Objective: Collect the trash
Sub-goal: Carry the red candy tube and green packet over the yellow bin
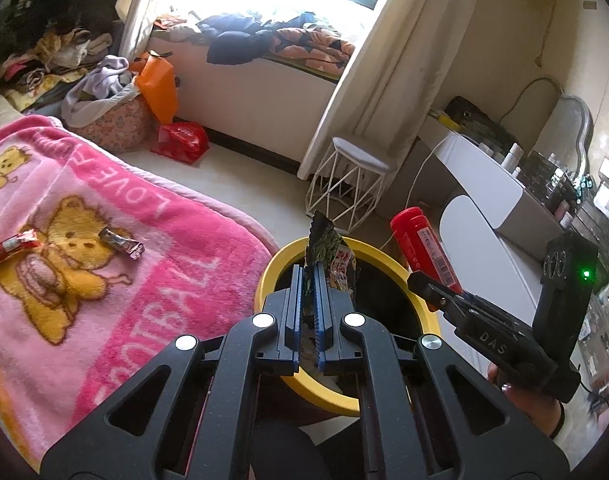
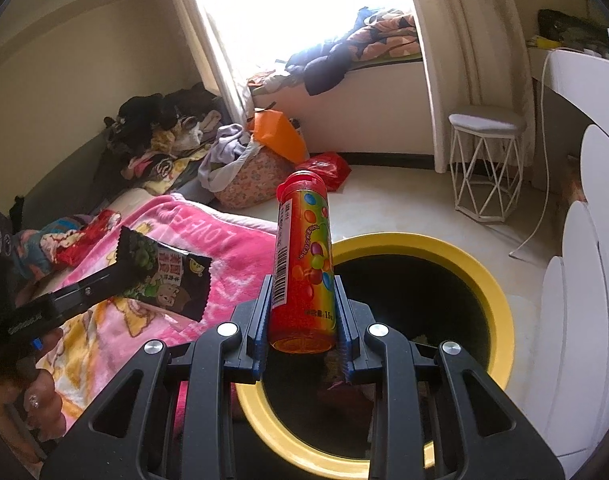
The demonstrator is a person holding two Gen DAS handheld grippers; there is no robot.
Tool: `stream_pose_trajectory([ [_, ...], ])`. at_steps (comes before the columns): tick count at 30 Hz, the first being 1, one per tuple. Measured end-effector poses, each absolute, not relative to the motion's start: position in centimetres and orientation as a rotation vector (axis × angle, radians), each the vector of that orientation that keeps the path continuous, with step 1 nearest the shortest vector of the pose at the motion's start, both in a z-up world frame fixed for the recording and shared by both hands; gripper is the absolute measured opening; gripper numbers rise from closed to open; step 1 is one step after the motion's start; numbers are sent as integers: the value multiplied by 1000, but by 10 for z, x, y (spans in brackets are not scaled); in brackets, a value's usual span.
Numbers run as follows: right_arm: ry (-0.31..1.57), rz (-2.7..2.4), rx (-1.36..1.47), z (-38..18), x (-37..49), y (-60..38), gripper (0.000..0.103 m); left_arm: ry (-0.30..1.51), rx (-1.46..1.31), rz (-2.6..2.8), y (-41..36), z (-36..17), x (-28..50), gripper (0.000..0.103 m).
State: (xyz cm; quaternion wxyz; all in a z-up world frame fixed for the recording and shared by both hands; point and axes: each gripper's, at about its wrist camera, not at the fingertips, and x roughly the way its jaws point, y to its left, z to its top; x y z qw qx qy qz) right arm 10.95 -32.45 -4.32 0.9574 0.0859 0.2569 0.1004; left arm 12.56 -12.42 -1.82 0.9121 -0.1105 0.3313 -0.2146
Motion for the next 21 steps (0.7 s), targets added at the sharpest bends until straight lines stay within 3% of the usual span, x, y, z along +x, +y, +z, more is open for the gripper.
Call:
stream_pose_trajectory([
  [21,523,75,230,-53,101,-369,26,701,-158,-516,-167,-24,127,3],
])
